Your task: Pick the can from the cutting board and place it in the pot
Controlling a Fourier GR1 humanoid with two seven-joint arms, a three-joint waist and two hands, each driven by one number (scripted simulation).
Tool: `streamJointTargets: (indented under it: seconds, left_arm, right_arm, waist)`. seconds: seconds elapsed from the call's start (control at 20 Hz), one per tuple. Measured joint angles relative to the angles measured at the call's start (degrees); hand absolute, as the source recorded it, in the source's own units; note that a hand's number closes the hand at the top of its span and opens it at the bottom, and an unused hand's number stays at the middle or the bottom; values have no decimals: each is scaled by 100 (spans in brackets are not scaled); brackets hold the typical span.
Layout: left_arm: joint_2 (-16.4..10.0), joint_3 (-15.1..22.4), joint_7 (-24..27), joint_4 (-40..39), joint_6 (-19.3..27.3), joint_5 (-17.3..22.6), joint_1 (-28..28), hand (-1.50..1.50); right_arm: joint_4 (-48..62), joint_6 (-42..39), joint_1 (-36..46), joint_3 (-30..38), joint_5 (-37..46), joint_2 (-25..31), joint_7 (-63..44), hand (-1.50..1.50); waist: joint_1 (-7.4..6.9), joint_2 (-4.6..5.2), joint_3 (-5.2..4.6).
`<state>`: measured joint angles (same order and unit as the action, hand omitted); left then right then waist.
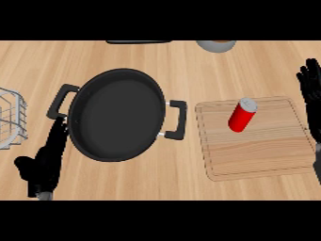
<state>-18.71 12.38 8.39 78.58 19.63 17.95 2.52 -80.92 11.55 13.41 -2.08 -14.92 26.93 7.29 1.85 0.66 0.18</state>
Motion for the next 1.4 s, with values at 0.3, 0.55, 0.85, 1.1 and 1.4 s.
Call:
streamJointTargets:
  seconds: [0.3,0.55,0.85,1.1,1.4]
  left_arm:
    - [-167,501,-403,-20,-567,-212,-424,0]
    - [-240,786,-854,-49,-1055,-159,-666,0]
    - [-174,795,-1212,-124,-1306,-139,-910,0]
    - [-160,736,-1263,-180,-1479,-144,-934,0]
    - [-126,674,-1271,-254,-1619,-190,-1020,0]
  right_arm:
    - [304,-1506,193,-798,-244,172,-615,150]
    - [498,-732,308,-783,714,177,257,-150]
    - [405,-1035,232,-228,170,-78,1220,-150]
    - [119,-1743,596,-204,-48,614,-41,-150]
    - [429,-2439,1300,-260,-440,1002,-1663,-150]
  waist:
    - [-239,21,-8]
    - [-188,-17,-12]
    - [-160,-51,-11]
    - [-164,-71,-24]
    - [-224,-63,-24]
